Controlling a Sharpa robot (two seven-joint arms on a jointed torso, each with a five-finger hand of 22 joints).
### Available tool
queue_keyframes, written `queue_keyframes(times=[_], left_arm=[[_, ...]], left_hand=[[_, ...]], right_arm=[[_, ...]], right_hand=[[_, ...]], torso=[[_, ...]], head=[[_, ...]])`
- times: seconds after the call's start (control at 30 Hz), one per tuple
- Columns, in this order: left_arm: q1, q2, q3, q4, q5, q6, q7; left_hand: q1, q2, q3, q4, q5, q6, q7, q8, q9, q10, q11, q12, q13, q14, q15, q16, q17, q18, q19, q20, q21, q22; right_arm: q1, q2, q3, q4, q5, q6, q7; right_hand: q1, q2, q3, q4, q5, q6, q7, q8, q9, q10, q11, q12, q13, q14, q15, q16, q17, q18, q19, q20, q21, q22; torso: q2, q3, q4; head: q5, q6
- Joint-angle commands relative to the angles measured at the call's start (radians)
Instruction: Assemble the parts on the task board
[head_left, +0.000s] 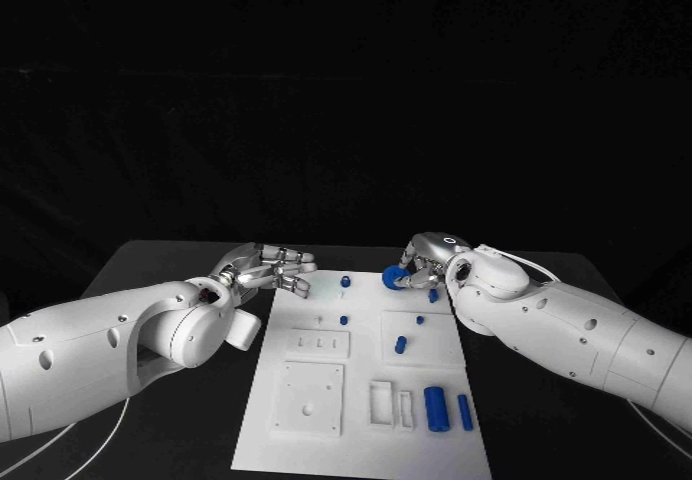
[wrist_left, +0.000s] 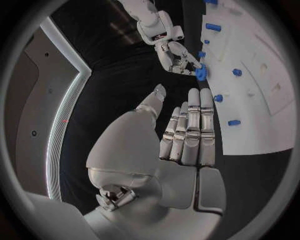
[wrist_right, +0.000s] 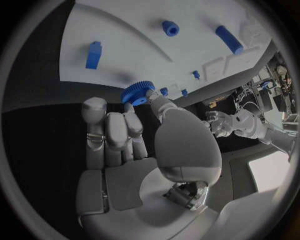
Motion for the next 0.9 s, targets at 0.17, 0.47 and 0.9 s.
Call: queue_keyframes(times=[0.17, 0.47, 0.9], left_arm=[[0.001, 0.000, 0.001, 0.004, -0.002, 0.012, 0.005], [0.001, -0.003, 0.001, 0.004, -0.002, 0.009, 0.006], [0.001, 0.002, 0.001, -0.001, -0.002, 0.006, 0.007]], left_hand=[[-0.001, 0.002, 0.004, 0.000, 0.006, -0.007, -0.001, -0.002, 0.001, -0.006, 0.001, -0.001, 0.001, -0.001, -0.005, -0.001, -0.001, 0.016, -0.004, 0.000, 0.003, -0.001], [0.001, 0.001, 0.004, -0.002, 0.006, -0.009, -0.001, -0.002, 0.001, -0.006, 0.001, -0.001, 0.001, 0.000, -0.005, -0.001, -0.001, 0.016, -0.004, 0.000, 0.005, -0.002], [0.002, 0.000, 0.004, -0.002, 0.006, -0.010, -0.001, -0.002, 0.001, -0.007, 0.002, -0.001, 0.001, 0.000, -0.005, 0.000, -0.001, 0.016, -0.004, 0.000, 0.006, -0.002]], right_arm=[[0.000, -0.004, 0.000, 0.061, -0.091, -0.057, -0.031], [0.000, 0.008, -0.019, 0.094, -0.106, -0.051, -0.028], [0.000, 0.064, -0.055, 0.090, -0.112, -0.048, -0.020]], right_hand=[[0.000, -0.022, 0.004, 0.010, 0.000, 0.002, 0.002, -0.002, 0.001, 0.008, 0.000, 0.001, 0.002, 0.006, -0.002, 0.007, -0.005, -0.003, 0.002, 0.000, 0.007, 0.091], [0.003, -0.023, 0.002, 0.013, -0.001, 0.003, 0.002, -0.002, 0.001, 0.009, 0.000, 0.002, 0.003, 0.005, -0.002, 0.008, -0.005, -0.003, 0.001, 0.000, 0.008, 0.092], [0.006, -0.023, -0.004, 0.019, -0.015, 0.002, 0.002, -0.002, 0.001, 0.011, 0.001, 0.004, 0.006, 0.005, -0.003, 0.011, -0.005, -0.005, 0.002, -0.003, 0.012, 0.092]], torso=[[0.001, -0.0010, 0.0022], [0.001, -0.0016, 0.0014], [0.003, -0.0009, 0.0047]], head=[[-0.001, 0.004], [0.006, 0.003], [0.013, 0.004]])
